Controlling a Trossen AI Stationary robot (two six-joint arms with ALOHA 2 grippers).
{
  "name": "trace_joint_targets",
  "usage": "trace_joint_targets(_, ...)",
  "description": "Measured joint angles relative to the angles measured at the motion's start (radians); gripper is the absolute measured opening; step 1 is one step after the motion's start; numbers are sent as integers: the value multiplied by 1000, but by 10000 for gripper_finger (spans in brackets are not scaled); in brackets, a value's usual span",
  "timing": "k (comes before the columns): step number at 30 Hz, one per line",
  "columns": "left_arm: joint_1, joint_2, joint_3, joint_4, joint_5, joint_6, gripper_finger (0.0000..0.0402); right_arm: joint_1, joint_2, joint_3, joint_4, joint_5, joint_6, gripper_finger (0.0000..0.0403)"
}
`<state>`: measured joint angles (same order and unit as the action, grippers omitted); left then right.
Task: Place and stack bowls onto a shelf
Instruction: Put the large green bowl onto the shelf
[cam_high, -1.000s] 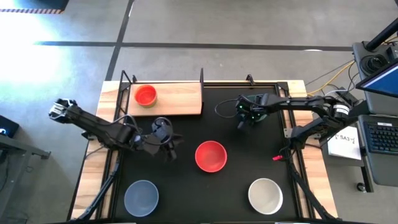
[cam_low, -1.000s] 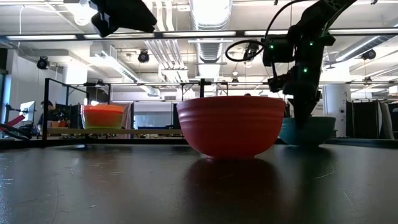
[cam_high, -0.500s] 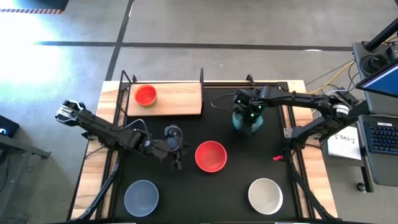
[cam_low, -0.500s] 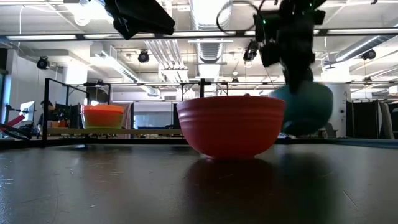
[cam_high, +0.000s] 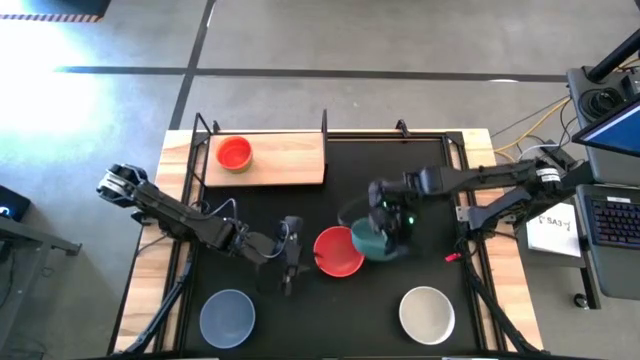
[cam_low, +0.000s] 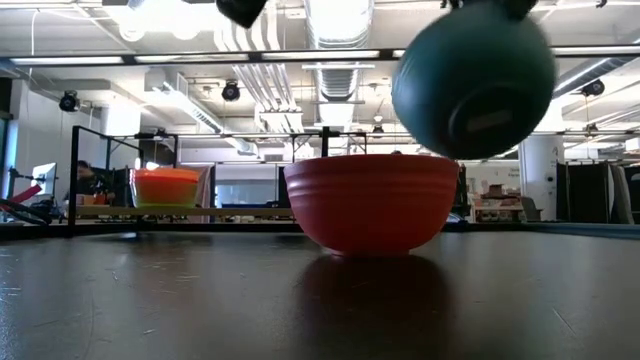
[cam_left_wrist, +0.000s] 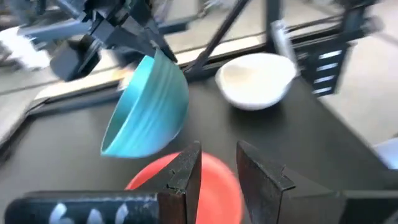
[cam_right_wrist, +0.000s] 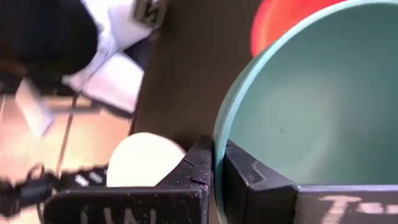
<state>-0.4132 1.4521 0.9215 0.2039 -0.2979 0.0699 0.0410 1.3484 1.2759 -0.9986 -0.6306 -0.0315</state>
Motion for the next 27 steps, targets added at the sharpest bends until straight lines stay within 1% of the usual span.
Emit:
trace_joint_targets(4, -5, 55, 0, 94, 146, 0, 84, 113, 0, 5, 63, -1, 4, 8)
trace_joint_targets(5, -6, 69, 0, 112, 164, 1, 84, 136, 0, 5, 90, -1, 5, 8)
trace_joint_targets(9, -2, 95, 2, 129, 172, 4, 86, 202, 0, 5, 194, -1, 5, 8)
trace_joint_targets(11, -2, 96, 14, 131, 172, 22, 93, 221, 2, 6, 218, -1, 6, 8)
trace_joint_targets(15, -2, 97, 34, 136, 171, 52, 116, 247, 3, 6, 271, 0, 4, 8)
trace_joint_targets(18, -3, 113, 53, 137, 171, 68, 139, 255, 3, 6, 298, -1, -33, 8)
trace_joint_targets(21, -3, 127, 70, 130, 170, 115, 160, 256, 3, 6, 309, -8, -75, 8)
trace_joint_targets(25, -8, 133, 98, 146, 173, 190, 178, 256, 11, 5, 310, -66, -113, 8)
trace_joint_targets(27, -10, 133, 100, 145, 177, 212, 183, 256, 22, 2, 308, -114, -122, 8)
